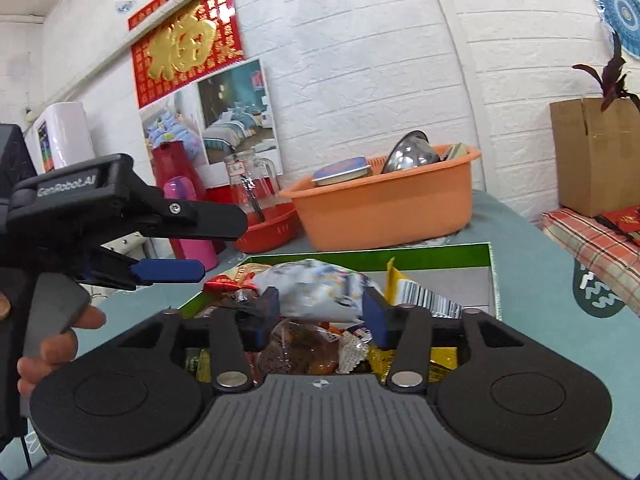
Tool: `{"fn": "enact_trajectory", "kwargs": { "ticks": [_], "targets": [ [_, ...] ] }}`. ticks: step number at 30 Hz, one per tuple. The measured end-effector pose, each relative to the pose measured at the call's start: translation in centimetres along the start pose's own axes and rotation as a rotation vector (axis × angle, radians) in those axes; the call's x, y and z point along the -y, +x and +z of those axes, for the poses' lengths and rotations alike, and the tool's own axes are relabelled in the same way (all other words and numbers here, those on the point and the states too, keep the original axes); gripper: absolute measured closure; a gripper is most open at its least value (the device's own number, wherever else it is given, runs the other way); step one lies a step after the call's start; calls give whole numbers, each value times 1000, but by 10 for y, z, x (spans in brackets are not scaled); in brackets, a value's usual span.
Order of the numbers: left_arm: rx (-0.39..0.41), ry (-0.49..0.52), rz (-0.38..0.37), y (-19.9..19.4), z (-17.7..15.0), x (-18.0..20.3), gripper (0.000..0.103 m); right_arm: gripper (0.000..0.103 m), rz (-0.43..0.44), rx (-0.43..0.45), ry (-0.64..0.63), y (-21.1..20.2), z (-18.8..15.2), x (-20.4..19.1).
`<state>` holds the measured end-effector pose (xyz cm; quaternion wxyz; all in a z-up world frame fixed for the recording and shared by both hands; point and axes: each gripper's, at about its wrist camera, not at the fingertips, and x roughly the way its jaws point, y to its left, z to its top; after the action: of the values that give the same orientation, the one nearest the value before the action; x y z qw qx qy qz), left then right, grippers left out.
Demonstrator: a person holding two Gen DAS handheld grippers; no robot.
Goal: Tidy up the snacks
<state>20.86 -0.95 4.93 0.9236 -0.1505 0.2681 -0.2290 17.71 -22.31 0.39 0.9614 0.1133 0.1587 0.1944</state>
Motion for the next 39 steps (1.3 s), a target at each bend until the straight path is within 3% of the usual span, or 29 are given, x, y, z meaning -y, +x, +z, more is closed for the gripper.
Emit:
{"fn": "enact_trajectory", "kwargs": {
  "ticks": [3, 10, 14, 20, 25, 32, 39],
  "targets": [
    [-1, -8, 16, -6, 0, -3, 0, 0, 19, 7, -6, -5, 4, -6],
    [53, 32, 24, -44, -3, 12, 0, 0, 3, 59, -69, -49, 17, -30],
    [104, 103, 35, -81, -11, 35, 0, 0, -33, 44, -73, -87, 27, -43],
    [132, 197, 106, -134, -43, 76, 0, 0, -56, 21, -96, -145, 32, -56],
    [144, 188, 110, -166, -76, 91, 0, 0, -76, 18, -139, -179, 21, -66],
    [92, 211, 277, -162, -120, 100, 0, 0, -165, -48, -248, -176, -19, -70],
    [22, 163, 334, -149, -146, 89, 0, 0, -185, -128, -210, -159, -47, -64]
  ]
}}
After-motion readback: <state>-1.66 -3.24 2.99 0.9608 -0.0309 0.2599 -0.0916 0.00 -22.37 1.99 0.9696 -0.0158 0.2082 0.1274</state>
